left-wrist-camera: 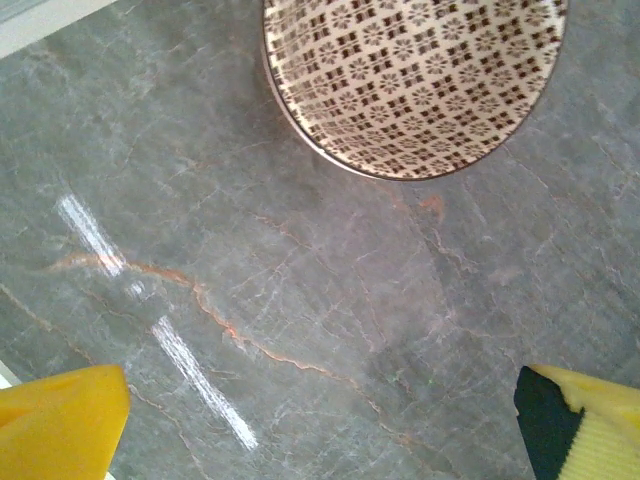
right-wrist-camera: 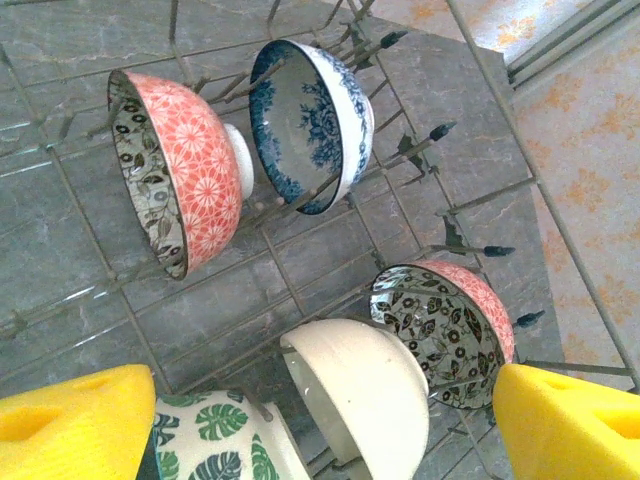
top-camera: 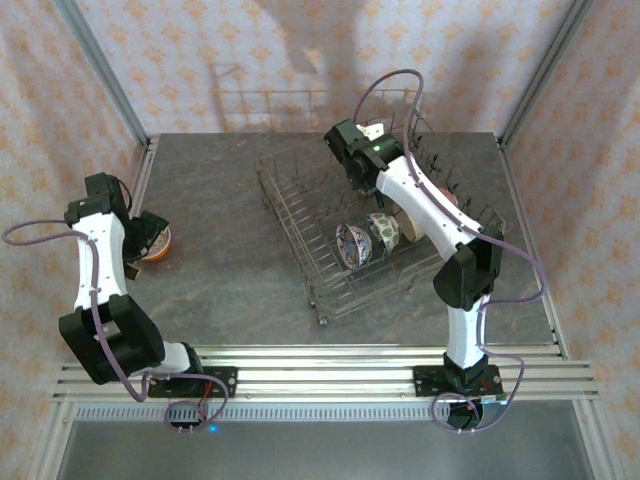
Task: Load the bowls into the dish rack
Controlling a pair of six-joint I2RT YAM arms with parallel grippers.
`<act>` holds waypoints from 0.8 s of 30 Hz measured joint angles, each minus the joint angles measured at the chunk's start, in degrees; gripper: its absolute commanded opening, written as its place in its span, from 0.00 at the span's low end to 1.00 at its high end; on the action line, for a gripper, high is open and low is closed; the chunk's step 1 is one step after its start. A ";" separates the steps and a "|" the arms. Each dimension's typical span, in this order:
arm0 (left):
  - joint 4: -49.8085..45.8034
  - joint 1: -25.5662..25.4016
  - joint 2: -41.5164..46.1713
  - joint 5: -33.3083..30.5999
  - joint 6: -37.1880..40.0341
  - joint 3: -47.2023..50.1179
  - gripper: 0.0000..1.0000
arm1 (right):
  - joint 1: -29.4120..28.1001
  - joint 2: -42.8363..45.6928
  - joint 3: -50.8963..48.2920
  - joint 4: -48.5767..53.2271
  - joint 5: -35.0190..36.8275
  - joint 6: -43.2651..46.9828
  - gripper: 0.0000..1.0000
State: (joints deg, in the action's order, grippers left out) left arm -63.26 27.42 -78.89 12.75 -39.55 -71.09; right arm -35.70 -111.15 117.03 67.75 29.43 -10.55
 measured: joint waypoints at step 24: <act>19.17 -0.04 -15.34 -4.04 -21.70 4.50 0.86 | 1.42 3.76 -4.87 -2.05 -3.19 5.95 0.87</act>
State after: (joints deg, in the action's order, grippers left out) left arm -44.10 27.38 -94.24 8.71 -61.25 -66.59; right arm -34.28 -107.39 112.16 65.69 26.24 -4.60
